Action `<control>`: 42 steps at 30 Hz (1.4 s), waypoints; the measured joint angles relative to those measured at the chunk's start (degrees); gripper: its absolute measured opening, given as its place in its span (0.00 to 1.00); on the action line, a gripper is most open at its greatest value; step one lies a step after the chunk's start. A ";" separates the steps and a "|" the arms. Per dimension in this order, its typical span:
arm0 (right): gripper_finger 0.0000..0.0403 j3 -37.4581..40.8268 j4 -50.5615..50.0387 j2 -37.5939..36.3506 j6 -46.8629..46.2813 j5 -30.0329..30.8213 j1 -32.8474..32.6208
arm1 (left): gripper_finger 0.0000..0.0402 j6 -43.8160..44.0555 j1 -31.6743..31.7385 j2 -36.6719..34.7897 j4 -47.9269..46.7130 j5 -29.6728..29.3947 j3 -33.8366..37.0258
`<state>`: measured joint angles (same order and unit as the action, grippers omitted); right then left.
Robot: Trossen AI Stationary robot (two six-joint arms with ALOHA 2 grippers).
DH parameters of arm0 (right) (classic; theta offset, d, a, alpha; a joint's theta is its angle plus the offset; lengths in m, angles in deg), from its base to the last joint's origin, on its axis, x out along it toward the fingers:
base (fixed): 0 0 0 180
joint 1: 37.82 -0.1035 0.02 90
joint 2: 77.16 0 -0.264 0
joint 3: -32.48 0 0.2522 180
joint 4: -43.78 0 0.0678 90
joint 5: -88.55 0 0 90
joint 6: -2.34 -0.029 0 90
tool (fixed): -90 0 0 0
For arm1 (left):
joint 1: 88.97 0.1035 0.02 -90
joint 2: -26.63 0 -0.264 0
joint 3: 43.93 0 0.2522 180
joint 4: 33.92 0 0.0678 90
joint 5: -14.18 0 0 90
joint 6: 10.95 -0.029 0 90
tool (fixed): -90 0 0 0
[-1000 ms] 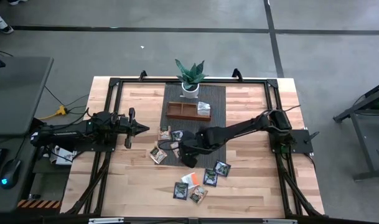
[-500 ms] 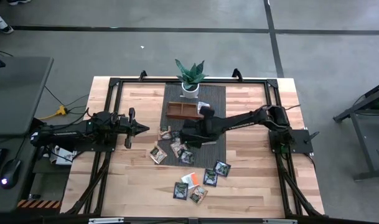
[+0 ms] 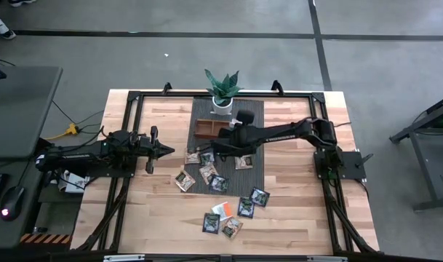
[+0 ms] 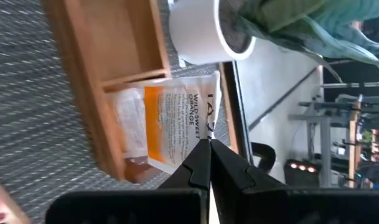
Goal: Pick & Place Tea
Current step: Put the orange tea bag into the right section of the wooden organizer
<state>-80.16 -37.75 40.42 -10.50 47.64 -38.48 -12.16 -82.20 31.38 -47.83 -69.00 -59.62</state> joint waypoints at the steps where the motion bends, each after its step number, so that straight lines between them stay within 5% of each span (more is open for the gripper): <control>1: 0.00 0.05 -0.09 0.00 0.00 0.04 0.20 | 0.00 0.00 -0.02 0.00 0.00 0.01 0.00; 25: 0.00 7.80 10.53 -0.05 10.12 -1.14 0.42 | 0.00 0.00 -0.02 0.00 0.00 0.01 0.00; 42: 0.00 9.16 11.94 -0.05 9.09 -6.78 0.69 | 0.00 0.00 -0.01 -0.01 -0.01 0.00 0.00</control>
<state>-71.00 -25.81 40.38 -1.40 40.86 -37.79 -12.16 -82.21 31.37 -47.84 -69.00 -59.62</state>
